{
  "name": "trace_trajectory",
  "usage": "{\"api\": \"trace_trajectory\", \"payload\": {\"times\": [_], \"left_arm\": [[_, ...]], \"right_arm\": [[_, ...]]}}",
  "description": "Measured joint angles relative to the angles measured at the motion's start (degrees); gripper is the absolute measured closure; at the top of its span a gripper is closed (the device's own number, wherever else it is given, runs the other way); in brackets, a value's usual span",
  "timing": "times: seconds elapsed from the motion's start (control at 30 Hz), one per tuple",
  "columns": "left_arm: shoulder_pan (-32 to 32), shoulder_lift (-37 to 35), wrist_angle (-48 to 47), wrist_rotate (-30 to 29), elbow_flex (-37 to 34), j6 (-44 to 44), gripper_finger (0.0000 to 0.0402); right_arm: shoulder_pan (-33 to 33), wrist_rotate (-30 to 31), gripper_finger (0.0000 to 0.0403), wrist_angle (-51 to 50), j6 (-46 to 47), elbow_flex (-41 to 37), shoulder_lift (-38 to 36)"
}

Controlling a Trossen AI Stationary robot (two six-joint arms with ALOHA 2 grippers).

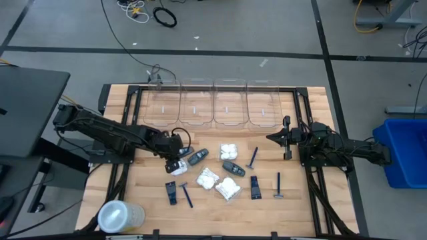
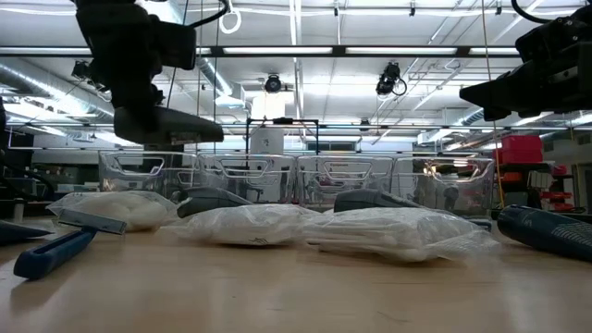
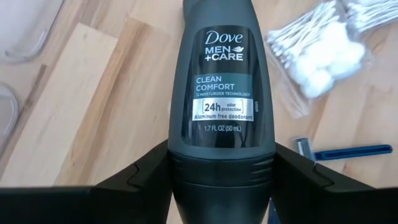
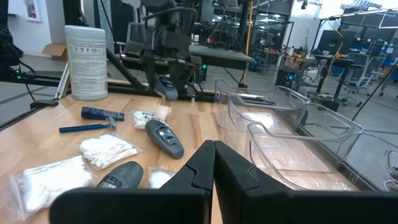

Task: Pick & Place Travel size toiletries
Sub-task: Put the left gray deodorant into the left transparent bin

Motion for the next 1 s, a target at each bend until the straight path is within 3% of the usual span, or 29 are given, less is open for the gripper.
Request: {"api": "trace_trajectory", "payload": {"times": [1.0], "left_arm": [[4.08,-0.74,-2.24,-0.45,11.59,10.90,0.0185]], "right_arm": [[-0.01,0.00,0.0389,-0.02,0.00,0.00,-0.02]]}}
